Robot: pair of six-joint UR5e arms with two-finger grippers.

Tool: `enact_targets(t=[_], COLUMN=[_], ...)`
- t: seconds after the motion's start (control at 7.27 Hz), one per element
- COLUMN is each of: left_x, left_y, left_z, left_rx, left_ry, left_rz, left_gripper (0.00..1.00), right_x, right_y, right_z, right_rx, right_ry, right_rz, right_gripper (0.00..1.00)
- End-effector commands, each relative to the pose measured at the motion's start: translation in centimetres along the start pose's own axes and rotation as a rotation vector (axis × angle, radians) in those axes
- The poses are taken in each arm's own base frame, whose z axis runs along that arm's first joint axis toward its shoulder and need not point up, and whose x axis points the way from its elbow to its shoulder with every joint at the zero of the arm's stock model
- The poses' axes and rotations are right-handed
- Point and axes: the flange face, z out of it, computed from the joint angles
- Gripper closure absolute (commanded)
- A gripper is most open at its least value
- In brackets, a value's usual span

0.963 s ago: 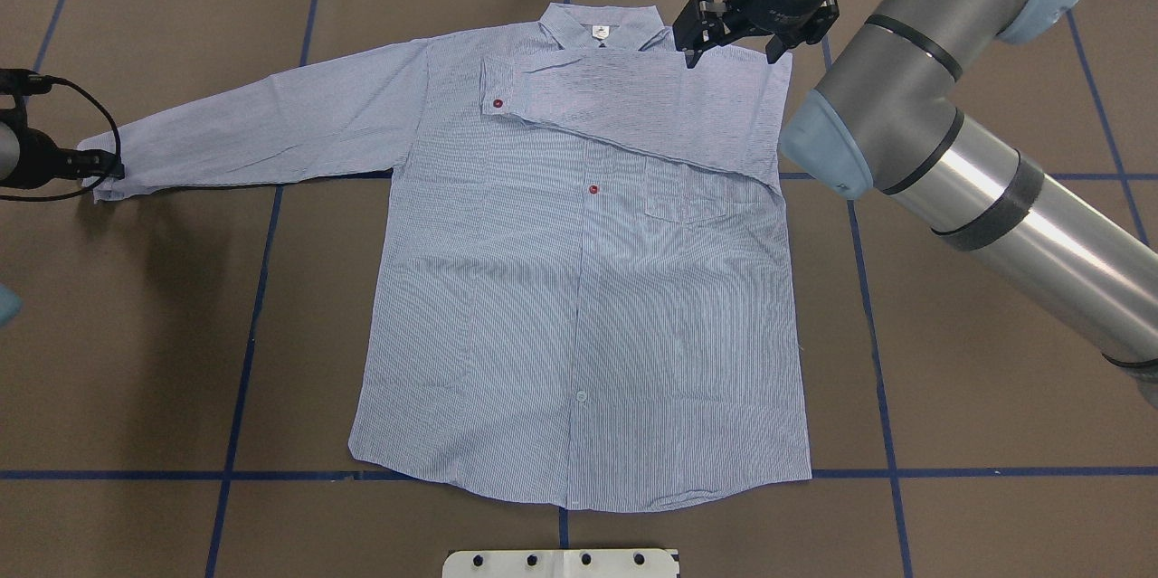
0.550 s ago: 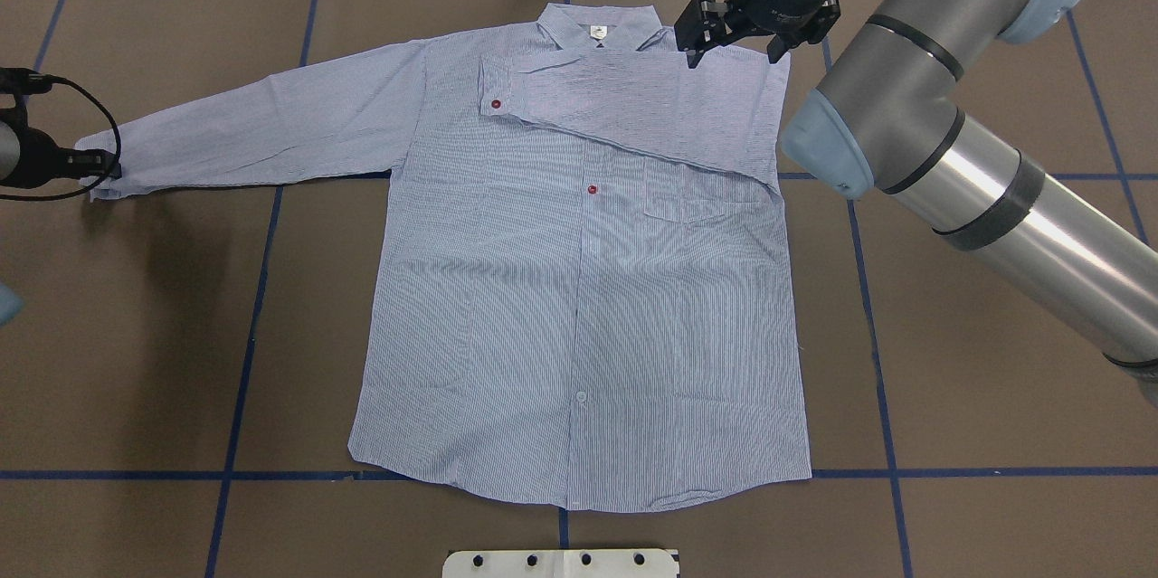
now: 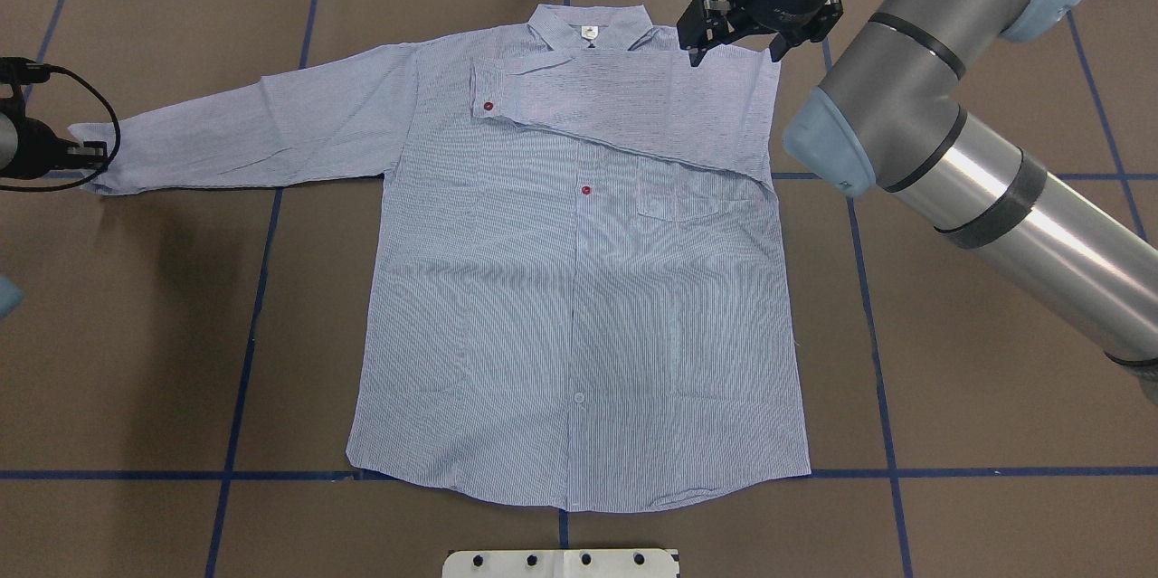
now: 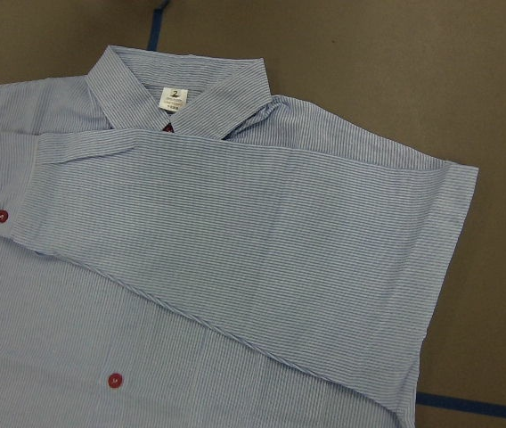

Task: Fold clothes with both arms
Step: 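Lift the sleeve with the left gripper and carry it over the shirt toward the collar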

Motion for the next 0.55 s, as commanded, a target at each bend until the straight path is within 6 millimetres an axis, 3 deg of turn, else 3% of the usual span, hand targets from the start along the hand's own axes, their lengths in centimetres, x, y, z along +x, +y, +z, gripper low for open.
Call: enact_targets(t=[0.0, 0.14, 0.28, 0.41], left_x=[0.9, 2.5, 5.2, 9.5], left_y=[-2.7, -4.8, -6.7, -8.8], left_z=[-3.7, -7.2, -11.1, -14.6], left_rx=[0.011, 0.029, 0.029, 0.030], left_ry=[0.021, 0.030, 0.028, 0.029], left_rz=[-0.031, -0.048, -0.068, -0.080], left_gripper=[1.00, 1.00, 1.00, 1.00], right_x=[0.4, 0.8, 1.8, 3.5], right_y=[0.1, 0.2, 0.6, 1.4], right_z=[0.2, 0.3, 1.0, 1.2], right_rx=[-0.004, -0.005, -0.017, -0.021], right_ry=[0.003, 0.005, 0.013, 0.024], right_rz=[0.003, 0.007, 0.015, 0.026], right_gripper=[0.00, 0.00, 0.00, 0.00])
